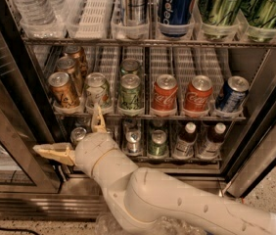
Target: Pick orange can from middle shelf of fridge
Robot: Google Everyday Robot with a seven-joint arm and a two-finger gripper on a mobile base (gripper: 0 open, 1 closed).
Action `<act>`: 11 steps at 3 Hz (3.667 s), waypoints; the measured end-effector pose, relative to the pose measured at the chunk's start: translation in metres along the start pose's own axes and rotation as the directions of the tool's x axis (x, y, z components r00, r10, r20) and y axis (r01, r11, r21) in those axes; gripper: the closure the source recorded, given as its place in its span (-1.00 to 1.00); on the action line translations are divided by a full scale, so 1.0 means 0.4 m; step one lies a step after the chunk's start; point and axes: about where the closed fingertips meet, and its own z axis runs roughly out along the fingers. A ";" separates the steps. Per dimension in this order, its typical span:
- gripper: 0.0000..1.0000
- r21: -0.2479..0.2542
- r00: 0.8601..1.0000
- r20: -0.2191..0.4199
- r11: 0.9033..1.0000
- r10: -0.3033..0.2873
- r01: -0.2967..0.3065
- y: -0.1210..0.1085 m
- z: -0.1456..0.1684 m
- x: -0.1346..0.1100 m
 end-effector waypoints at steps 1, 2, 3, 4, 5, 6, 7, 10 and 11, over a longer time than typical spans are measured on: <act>-1.00 0.000 1.000 0.011 1.000 0.008 -0.008 -0.002 -0.002 0.001; -1.00 0.017 0.999 0.026 0.999 0.041 -0.041 -0.012 0.013 0.009; -1.00 0.061 0.998 0.033 0.996 0.055 -0.057 -0.002 0.040 0.012; -1.00 0.126 1.000 0.009 0.992 -0.019 0.018 0.001 0.064 0.005; -1.00 0.126 1.000 0.009 0.992 -0.019 0.018 0.001 0.064 0.005; -0.82 0.126 1.000 0.009 0.992 -0.019 0.018 0.001 0.064 0.005; -0.78 0.126 1.000 0.009 0.992 -0.019 0.018 0.001 0.064 0.005; -0.34 0.136 1.000 0.007 0.991 -0.018 0.017 -0.008 0.066 0.008; -0.44 0.166 1.000 -0.013 0.986 -0.027 0.029 -0.050 0.077 0.012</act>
Offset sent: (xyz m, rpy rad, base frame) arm 0.0168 0.0000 -0.0075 0.0913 0.0225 -0.0376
